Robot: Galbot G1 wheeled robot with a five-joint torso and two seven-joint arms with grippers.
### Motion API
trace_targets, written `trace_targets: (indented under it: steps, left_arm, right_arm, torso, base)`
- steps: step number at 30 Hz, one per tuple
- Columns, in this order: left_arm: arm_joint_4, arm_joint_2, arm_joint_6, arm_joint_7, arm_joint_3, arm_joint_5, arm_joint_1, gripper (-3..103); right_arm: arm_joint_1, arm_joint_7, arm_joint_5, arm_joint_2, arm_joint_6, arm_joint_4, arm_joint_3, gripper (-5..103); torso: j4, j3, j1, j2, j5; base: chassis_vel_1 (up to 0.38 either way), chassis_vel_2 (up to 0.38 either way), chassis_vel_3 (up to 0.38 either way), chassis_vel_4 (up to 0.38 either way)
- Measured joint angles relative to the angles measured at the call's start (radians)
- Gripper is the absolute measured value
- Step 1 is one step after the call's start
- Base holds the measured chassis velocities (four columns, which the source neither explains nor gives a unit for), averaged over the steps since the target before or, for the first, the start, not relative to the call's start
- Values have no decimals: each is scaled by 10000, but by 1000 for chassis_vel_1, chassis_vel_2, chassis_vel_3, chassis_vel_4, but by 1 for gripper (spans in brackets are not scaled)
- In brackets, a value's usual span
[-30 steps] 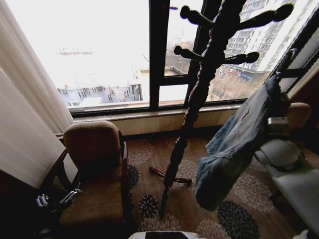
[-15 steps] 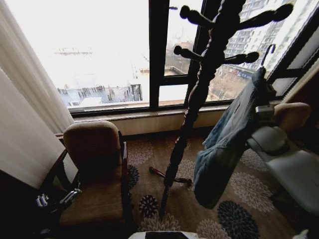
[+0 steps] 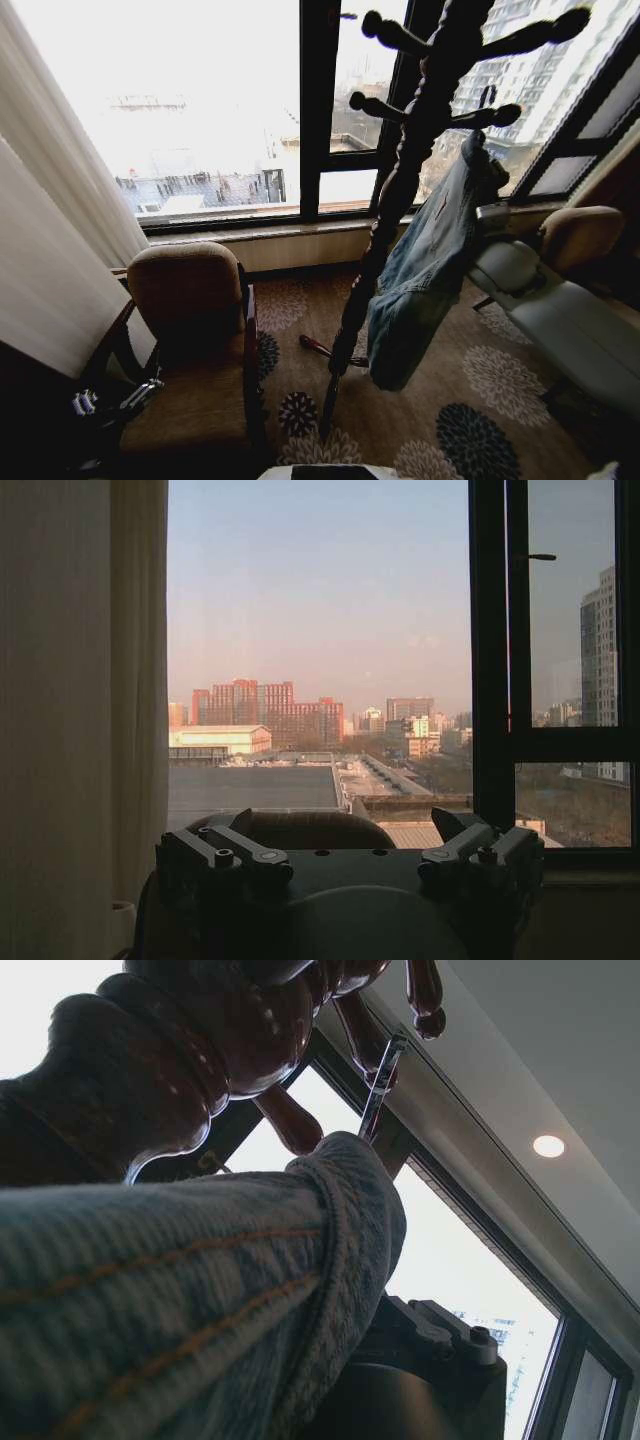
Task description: Pick up the clothes from the bed and hang them on the clothes hanger.
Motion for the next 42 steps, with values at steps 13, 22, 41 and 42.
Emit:
trace_targets:
  steps: [13, 22, 41, 42]
  left_arm:
    - [0, 0, 0, 0, 0, 0, 0, 100]
    - [0, 0, 0, 0, 0, 0, 0, 100]
    - [0, 0, 0, 0, 0, 1, 0, 100]
    - [0, 0, 0, 0, 0, 1, 0, 100]
  right_arm:
    - [-108, 252, 292, -59, -254, 621, 119, 21]
    - [-1895, 254, 193, -189, -256, 1421, 2233, 21]
    - [-929, 169, 244, -383, -299, 1407, 905, 21]
    - [-953, 169, 243, -385, -319, 1466, 896, 21]
  torso:
    - [0, 0, 0, 0, 1]
    - [-3, -1, -2, 2, 2]
    - [-2, 0, 0, 0, 3]
    - [-2, 0, 0, 0, 3]
  base:
    - [0, 0, 0, 0]
    - [0, 0, 0, 0]
    - [0, 0, 0, 0]
    - [0, 0, 0, 0]
